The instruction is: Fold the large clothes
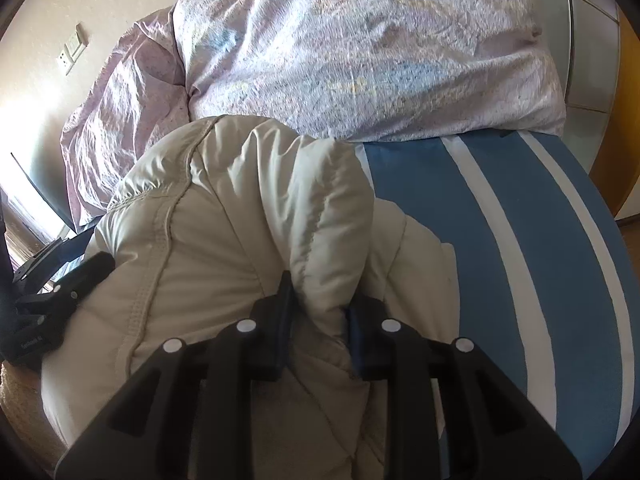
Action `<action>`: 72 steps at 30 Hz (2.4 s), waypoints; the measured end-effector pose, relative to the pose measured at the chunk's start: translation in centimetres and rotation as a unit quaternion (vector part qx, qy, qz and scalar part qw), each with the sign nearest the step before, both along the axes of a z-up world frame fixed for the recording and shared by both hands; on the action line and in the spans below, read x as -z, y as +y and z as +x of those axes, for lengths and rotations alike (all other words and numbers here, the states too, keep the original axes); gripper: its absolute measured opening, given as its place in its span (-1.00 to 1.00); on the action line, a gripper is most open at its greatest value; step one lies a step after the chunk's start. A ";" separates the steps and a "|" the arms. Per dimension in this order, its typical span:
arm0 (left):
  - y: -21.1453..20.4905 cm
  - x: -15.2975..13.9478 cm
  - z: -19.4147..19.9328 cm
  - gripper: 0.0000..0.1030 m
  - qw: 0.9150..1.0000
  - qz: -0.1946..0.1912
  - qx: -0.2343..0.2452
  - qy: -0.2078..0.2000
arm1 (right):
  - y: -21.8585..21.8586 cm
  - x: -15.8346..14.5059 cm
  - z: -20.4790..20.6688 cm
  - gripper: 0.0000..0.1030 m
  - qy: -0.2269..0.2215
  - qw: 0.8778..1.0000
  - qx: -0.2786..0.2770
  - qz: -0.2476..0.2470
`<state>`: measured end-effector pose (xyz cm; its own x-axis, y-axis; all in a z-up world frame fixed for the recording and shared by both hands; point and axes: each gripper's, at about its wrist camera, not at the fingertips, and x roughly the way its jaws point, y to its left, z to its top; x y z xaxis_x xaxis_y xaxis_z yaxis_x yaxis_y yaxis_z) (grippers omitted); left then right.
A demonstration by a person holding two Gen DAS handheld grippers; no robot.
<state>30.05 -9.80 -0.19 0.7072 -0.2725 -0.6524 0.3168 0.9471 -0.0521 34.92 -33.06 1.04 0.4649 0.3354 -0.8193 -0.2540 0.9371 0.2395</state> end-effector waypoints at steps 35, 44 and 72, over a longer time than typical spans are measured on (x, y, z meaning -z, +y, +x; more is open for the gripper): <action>-2.6 2.7 -0.4 0.43 0.996 0.070 -0.025 -0.050 | -0.8 2.9 -0.2 -0.48 -0.018 0.999 0.020 0.039; -2.5 2.5 -0.7 0.43 0.995 0.082 -0.024 -0.051 | -4.7 1.0 -3.0 0.05 0.045 0.986 0.054 0.150; -3.1 2.6 -1.3 0.44 0.991 0.096 -0.050 -0.084 | -1.7 -1.9 0.1 0.24 -0.018 0.995 0.087 0.047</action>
